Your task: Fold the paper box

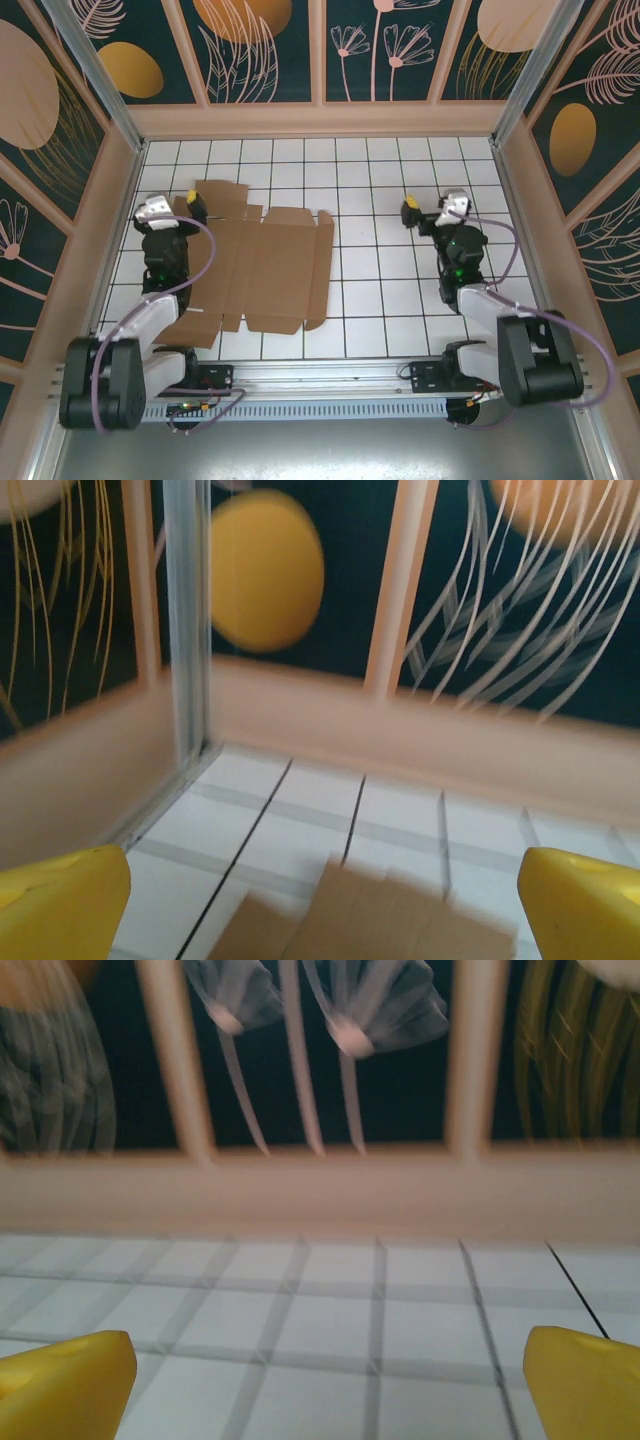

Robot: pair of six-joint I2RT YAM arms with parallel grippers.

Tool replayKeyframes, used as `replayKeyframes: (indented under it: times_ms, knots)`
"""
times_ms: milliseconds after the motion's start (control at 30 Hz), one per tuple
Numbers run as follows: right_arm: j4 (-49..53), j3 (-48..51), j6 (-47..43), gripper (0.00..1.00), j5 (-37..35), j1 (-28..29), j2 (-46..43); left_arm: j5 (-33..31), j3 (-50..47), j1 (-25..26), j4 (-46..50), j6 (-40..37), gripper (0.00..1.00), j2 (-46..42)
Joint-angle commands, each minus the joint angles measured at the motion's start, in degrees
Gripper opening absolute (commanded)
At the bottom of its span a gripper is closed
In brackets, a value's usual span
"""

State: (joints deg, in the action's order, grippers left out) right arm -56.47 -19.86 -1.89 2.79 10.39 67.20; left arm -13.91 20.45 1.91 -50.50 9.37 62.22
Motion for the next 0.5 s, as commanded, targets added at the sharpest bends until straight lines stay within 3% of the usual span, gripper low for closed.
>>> replayKeyframes:
  times_ms: [0,33,100,133,167,200,267,300,367,400,433,467]
  knots:
    - [15.59,-11.25,1.83,0.99,-8.83,9.91,-4.68,1.02,7.68,4.28,13.91,10.58,0.99,-6.61]
    - [22.28,-15.68,3.39,0.99,-15.31,14.63,-5.42,1.92,11.65,7.45,19.41,10.56,0.99,-7.03]
    - [39.06,-25.91,5.48,0.99,-23.07,23.37,-6.78,-2.77,22.88,16.46,36.90,9.09,0.99,-4.98]
    - [46.61,-30.09,5.71,0.99,-20.62,25.53,-7.20,-3.90,27.81,19.23,44.81,9.33,0.99,-3.25]
    - [52.85,-33.45,5.75,0.99,-13.00,26.32,-7.71,-2.09,32.41,20.13,53.27,11.94,0.99,-1.06]
    - [55.87,-34.83,7.23,0.99,-7.23,26.19,-8.59,-1.28,36.53,20.15,60.81,16.47,0.99,1.25]
    - [55.34,-32.66,17.60,0.99,-4.34,24.88,-11.26,-2.15,41.23,20.06,72.72,23.15,0.99,5.36]
    - [51.42,-29.78,20.30,0.97,2.75,21.91,-12.94,-1.71,40.64,19.84,75.07,28.06,0.99,6.78]
    - [48.40,-27.89,24.06,0.90,10.85,18.49,-12.29,3.95,37.57,19.42,73.84,30.91,0.95,7.54]
    - [51.63,-29.68,23.65,0.88,12.56,18.26,-9.35,6.20,35.77,19.44,72.31,32.47,0.90,6.89]
    - [56.82,-32.68,22.38,0.83,11.54,18.98,-4.94,8.73,31.74,19.44,69.46,33.71,0.74,5.80]
    - [62.42,-35.70,21.07,0.76,7.63,20.44,0.29,10.53,29.05,19.45,66.65,34.51,0.49,5.02]
